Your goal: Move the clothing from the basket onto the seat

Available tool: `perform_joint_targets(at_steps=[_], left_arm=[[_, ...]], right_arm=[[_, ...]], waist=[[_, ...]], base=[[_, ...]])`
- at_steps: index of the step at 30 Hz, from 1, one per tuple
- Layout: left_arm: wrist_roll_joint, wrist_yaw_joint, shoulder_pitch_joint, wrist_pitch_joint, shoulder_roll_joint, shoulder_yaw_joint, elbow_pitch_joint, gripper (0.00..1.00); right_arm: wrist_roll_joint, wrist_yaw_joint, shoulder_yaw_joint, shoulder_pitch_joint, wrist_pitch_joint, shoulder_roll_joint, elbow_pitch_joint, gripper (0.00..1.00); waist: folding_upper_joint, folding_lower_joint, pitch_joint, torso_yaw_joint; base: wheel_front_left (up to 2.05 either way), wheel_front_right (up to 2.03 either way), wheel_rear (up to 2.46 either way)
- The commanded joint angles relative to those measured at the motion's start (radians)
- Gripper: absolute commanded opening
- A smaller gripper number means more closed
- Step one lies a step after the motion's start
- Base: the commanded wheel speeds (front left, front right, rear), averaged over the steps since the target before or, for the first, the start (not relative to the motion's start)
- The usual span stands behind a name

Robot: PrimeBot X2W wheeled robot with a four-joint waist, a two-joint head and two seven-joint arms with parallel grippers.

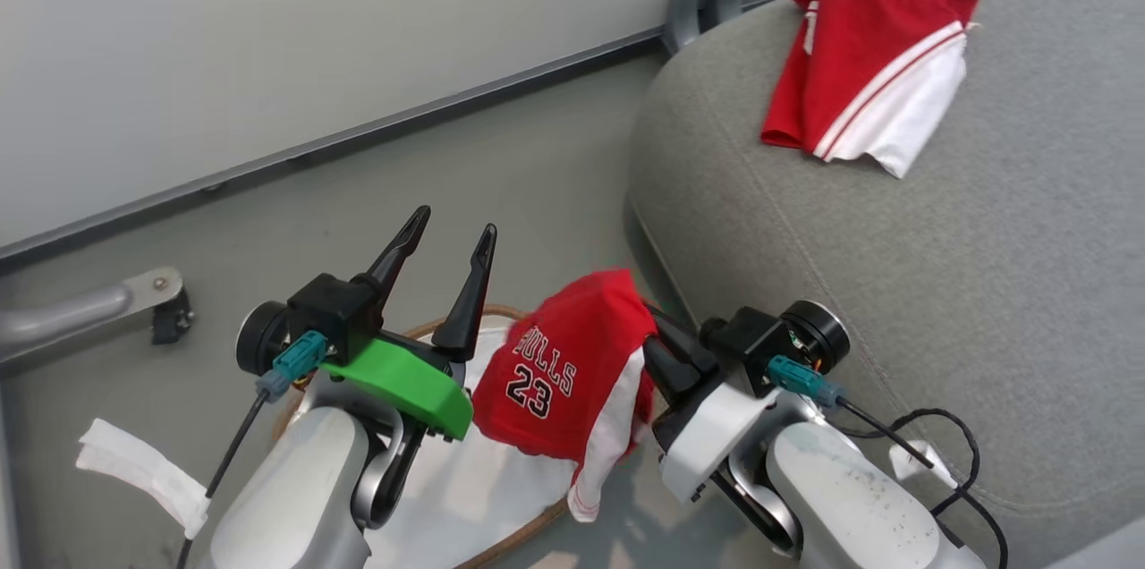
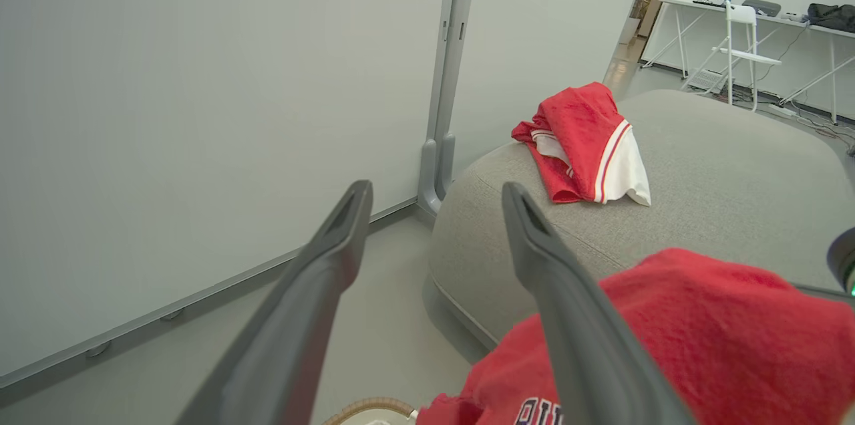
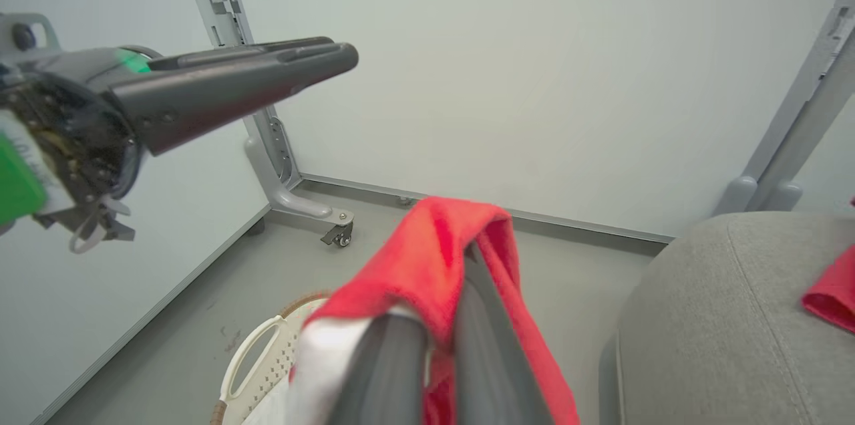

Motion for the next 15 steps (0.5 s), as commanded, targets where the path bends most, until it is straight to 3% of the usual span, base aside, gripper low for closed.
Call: perform_joint_targets(at_steps=[1,5,15], left_arm=[[0.011,-0.003,0.020,0.000,0.004,0.008,-0.004,1.00],[0.024,-0.003,0.040,0.000,0.006,0.023,-0.007,1.00],[0.022,-0.003,-0.011,0.000,0.005,-0.030,-0.008,1.00]], right_arm=[[-0.006,-0.001,-0.004,0.018,-0.002,-0.002,-0.009,0.00],[-0.021,-0.001,-0.023,0.034,-0.002,-0.001,-0.034,0.00],[-0.116,-0.001,-0.150,0.034,-0.002,-0.001,-0.135,0.00]], waist=[[-0.0001,0.0000,0.001,-0.136],[-0.0001,0.0000,0.003,-0.205],[-0.0001,0.0000,0.047,-0.227]], base=[[0.00,0.00,0.00],[0.00,0.00,0.00],[0.00,0.00,0.00]])
